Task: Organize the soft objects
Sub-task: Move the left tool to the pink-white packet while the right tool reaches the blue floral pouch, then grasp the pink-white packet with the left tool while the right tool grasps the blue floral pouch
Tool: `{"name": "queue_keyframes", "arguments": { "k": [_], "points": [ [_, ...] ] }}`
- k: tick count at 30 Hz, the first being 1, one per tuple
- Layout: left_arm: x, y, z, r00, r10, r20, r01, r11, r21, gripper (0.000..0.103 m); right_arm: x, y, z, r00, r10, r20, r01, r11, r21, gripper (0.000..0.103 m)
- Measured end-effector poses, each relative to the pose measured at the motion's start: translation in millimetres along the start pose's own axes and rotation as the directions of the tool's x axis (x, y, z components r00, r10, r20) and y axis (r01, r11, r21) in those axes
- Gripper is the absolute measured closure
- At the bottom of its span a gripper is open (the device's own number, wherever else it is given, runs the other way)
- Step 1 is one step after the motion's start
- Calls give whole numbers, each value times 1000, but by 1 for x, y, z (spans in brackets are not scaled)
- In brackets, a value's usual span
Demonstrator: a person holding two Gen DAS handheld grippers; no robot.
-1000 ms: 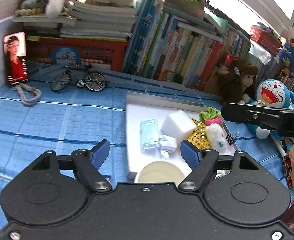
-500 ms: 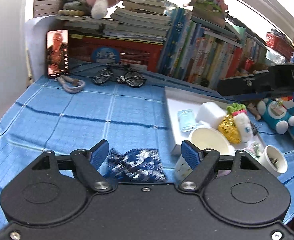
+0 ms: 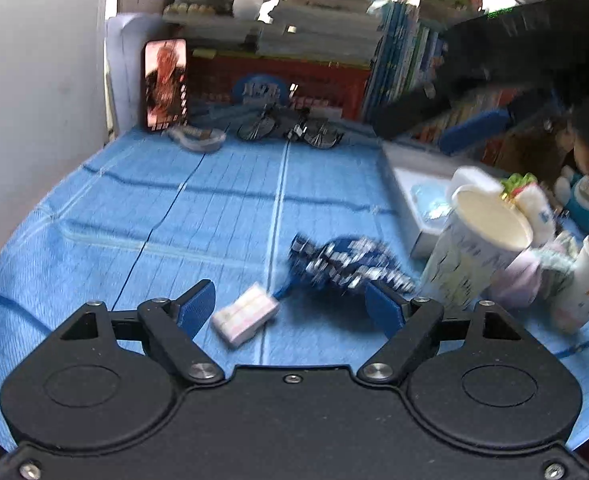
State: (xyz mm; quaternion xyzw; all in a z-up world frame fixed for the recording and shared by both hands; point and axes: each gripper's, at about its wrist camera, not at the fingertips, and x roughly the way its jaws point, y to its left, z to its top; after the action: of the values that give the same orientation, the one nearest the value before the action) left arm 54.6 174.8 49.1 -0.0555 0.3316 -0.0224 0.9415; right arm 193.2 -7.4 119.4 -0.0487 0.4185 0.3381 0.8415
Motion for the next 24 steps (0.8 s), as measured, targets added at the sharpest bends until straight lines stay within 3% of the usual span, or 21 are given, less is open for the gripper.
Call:
{"name": "queue_keyframes", "arguments": {
  "k": [6,10,13,19,24],
  "points": [
    [13,12,-14,1000,9,-4,-9,1000,-2,23,38,18,5,991,-31,-133,31,1000,1,6],
    [24,15,-14,1000,1,-13,-1,1000,8,33,62,25,7,975,-93,-200,97,995,15,4],
    [28,16,-14,1000,-16,-6,16,1000,4,35,77,23,8,964,-99,-248,115,992,48,3],
    [34,18,-14,1000,-21,-17,21,1000,-5,43,102,20,5,942,-126,-311,160,984,84,2],
    [32,18,-15,1000,-16,-14,16,1000,0,53,114,22,-1,929,-154,-337,179,983,43,2]
  ]
}}
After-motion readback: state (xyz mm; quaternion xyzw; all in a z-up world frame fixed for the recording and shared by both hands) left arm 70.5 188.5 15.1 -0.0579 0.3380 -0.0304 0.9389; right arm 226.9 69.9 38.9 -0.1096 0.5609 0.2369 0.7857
